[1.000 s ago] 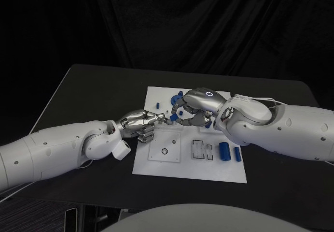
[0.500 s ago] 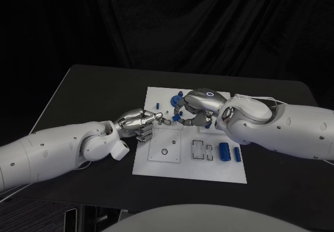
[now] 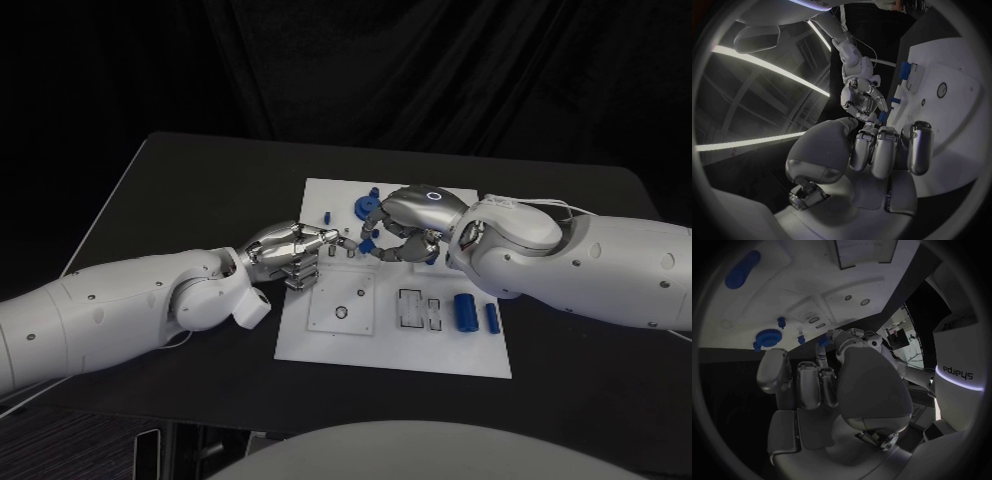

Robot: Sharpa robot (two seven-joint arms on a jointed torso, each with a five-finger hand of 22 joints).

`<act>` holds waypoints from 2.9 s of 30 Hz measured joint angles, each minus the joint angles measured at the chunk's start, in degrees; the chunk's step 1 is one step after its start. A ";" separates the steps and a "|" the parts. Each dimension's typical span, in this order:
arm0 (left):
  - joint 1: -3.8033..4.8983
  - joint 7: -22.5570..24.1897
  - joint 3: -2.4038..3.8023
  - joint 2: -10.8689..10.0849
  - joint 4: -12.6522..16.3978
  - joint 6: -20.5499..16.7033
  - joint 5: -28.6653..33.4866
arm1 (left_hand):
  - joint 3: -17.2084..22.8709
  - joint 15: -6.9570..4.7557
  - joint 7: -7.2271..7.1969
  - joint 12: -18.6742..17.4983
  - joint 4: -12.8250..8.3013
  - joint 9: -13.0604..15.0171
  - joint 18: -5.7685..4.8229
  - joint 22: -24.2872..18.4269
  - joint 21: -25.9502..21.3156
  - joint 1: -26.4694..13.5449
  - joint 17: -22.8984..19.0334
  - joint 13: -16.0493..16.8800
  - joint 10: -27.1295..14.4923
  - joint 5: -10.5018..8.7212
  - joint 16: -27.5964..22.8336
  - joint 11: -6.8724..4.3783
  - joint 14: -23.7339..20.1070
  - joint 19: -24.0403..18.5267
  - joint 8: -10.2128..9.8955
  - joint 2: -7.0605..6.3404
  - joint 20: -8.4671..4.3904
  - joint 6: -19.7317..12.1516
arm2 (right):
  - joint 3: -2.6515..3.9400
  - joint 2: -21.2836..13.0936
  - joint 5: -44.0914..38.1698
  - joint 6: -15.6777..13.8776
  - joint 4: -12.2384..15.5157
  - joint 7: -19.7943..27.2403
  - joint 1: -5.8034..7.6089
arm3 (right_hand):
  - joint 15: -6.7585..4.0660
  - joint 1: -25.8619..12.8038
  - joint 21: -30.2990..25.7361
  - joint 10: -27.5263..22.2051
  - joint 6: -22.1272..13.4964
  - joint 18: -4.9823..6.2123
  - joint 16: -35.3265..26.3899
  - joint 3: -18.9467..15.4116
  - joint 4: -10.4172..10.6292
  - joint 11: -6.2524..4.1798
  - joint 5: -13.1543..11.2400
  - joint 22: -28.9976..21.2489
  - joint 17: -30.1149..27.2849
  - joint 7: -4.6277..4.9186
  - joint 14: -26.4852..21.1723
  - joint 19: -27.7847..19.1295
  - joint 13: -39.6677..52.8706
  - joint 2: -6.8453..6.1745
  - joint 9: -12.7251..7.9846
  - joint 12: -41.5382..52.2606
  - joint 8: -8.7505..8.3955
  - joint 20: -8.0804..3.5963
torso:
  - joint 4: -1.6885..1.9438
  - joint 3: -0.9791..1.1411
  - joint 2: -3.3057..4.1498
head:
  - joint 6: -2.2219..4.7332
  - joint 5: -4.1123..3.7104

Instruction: Assemble the parts on the task board

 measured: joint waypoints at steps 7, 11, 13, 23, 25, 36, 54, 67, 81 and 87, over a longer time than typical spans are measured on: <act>-0.03 0.03 0.00 0.67 -0.42 0.04 0.00 | -0.03 0.00 0.62 0.00 0.03 -0.23 0.00 0.00 -0.04 0.00 0.00 0.00 0.00 -0.37 0.00 0.00 0.00 0.00 -0.74 0.00 0.00 -0.86 | 0.00 0.07 0.00 0.17 0.00 -0.04 -0.02 | 0.00 -0.02 0.00 0.00 0.00 0.00 0.00 -0.01 0.00 0.00 -0.44 -0.01 0.00 0.00 0.00 0.00 -0.01 0.01 0.00 0.00 0.00 0.00 | -0.02 0.00 0.02 | -0.08 0.04; -0.05 -0.12 0.00 0.94 -0.58 0.11 0.00 | -0.26 0.00 0.20 0.00 0.26 -0.61 0.00 -0.01 -0.22 0.00 0.00 0.00 0.01 -0.67 0.00 0.30 0.00 0.00 -1.32 0.00 0.00 -2.65 | 0.00 0.12 0.00 0.17 0.00 -0.04 -0.03 | 0.00 -0.04 0.00 0.00 -0.01 0.00 0.00 -0.01 0.00 0.00 -0.44 -0.01 0.00 -0.01 0.00 0.00 -0.01 0.03 0.00 0.00 0.00 0.00 | -0.03 0.01 0.03 | -0.17 0.04; -0.06 -0.23 0.00 1.00 -0.63 0.18 0.00 | -0.28 0.25 0.20 0.00 0.28 -0.61 0.00 -0.01 -0.22 0.00 0.00 0.00 0.13 -0.89 0.00 0.58 -0.01 -0.15 -1.39 0.00 0.14 -2.66 | 0.00 0.13 0.00 0.17 0.00 -0.04 -0.03 | 0.00 -0.08 0.00 0.00 -0.01 0.00 0.01 -0.01 0.00 0.00 -0.45 -0.01 0.00 -0.01 0.00 0.00 -0.01 0.07 0.00 0.00 0.00 0.00 | -0.03 0.01 0.03 | -0.21 0.04; -0.10 -1.01 0.00 1.12 -1.01 0.41 0.00 | -0.56 0.94 0.21 0.00 0.57 -0.61 0.00 -0.01 -0.22 0.00 0.00 0.00 0.11 -1.27 0.00 1.13 0.10 -0.52 -1.39 0.00 0.51 -2.23 | -0.01 0.15 0.00 -0.14 0.07 0.01 -0.04 | 0.00 -0.22 0.00 0.00 -0.10 0.00 0.01 -0.02 -0.01 0.00 -0.89 -0.02 0.00 -0.10 0.00 0.00 -0.02 0.18 0.00 0.00 0.01 0.00 | -0.06 0.02 0.03 | -0.39 0.16; -0.10 -1.13 0.00 1.13 -1.06 0.43 0.00 | -0.56 0.94 0.21 0.00 0.57 -0.61 0.00 -0.01 -0.44 0.00 0.00 0.00 0.11 -1.27 0.00 1.13 0.10 -0.74 -1.39 0.00 0.73 -2.23 | -0.01 0.12 0.00 -0.28 0.12 0.03 -0.04 | 0.00 -0.22 0.00 0.00 -0.10 0.00 0.01 -0.02 -0.01 0.00 -0.89 -0.02 0.00 -0.10 0.00 0.00 -0.02 0.18 0.00 0.00 0.01 0.00 | -0.06 0.02 0.03 | -0.43 0.17; -0.13 -1.53 0.00 1.10 -1.29 0.54 0.00 | -0.72 0.94 0.41 0.00 0.40 -0.59 0.00 -0.02 -0.44 0.00 0.00 -0.01 0.11 -1.50 0.00 1.13 0.10 -1.36 -1.39 0.00 0.90 -1.62 | 0.01 -0.18 -0.01 -1.22 0.61 0.12 -0.05 | 0.00 -0.30 0.00 0.00 -0.20 0.00 0.01 -0.03 -0.02 0.00 -1.10 -0.02 0.00 -0.20 0.00 0.00 -0.02 0.24 0.00 0.00 0.17 0.00 | 0.01 0.02 0.02 | -0.69 0.21; -0.16 -1.60 0.03 1.08 -1.40 0.75 0.01 | -0.88 1.14 0.40 0.00 0.57 -0.70 -0.01 -0.02 -0.67 0.00 0.00 0.00 0.07 -1.81 0.00 1.50 -0.11 -2.14 -1.32 0.00 1.28 -1.61 | -0.03 -0.38 -0.03 -2.54 1.99 0.26 -0.09 | 0.00 -0.60 0.00 0.00 -0.20 -0.01 0.01 -0.11 -0.09 0.00 -1.32 -0.03 0.00 -0.21 0.00 0.00 -0.03 -0.08 0.00 0.00 0.77 0.00 | -0.02 0.04 0.01 | -0.74 0.47; -0.26 -1.87 0.00 1.06 -1.61 0.82 0.00 | -1.04 1.35 0.31 0.00 0.40 -0.93 -0.01 -0.03 -0.89 -0.18 0.00 -0.01 0.10 -2.04 0.00 1.53 0.10 -2.59 -1.82 0.18 1.33 -2.56 | -0.02 -0.32 -0.05 -2.85 2.22 0.25 -0.10 | 0.00 -0.63 -0.26 0.00 -0.21 0.00 -0.24 -0.12 -0.10 0.00 -1.33 0.01 0.00 -0.21 0.00 0.00 -0.04 -0.13 0.02 0.00 0.96 0.00 | -0.03 -0.01 -0.01 | -0.75 0.59; -0.36 -2.44 0.00 1.06 -1.75 0.86 0.00 | -1.04 1.34 0.41 0.00 0.40 -0.95 -0.01 -0.03 -0.89 -0.24 0.00 0.00 0.10 -1.55 0.00 1.53 0.09 -2.59 -1.84 0.23 1.32 -2.02 | -0.02 -0.29 -0.05 -2.97 2.48 0.27 -0.10 | 0.00 -0.47 -0.48 0.00 -0.30 -0.01 -0.61 -0.01 0.01 0.00 -1.55 0.00 0.00 -0.31 0.00 -0.21 -0.04 0.02 0.02 -0.22 0.88 -0.21 | 0.03 -0.03 0.00 | -0.72 0.63; -0.38 -2.65 0.01 1.01 -1.76 0.85 0.00 | -1.04 1.34 0.41 0.00 0.40 -0.94 -0.01 0.00 -0.89 -0.24 0.00 -0.01 0.10 -1.55 0.00 1.53 0.10 -2.79 -1.84 0.23 1.53 -2.02 | -0.01 -0.29 -0.05 -3.00 2.67 0.27 -0.10 | 0.00 -0.19 -0.49 0.00 -0.31 0.00 -0.61 -0.01 0.01 0.00 -1.56 0.00 0.00 -0.31 0.00 -0.41 -0.04 -0.12 0.02 -0.22 0.77 -0.01 | 0.01 -0.03 -0.01 | -0.72 0.71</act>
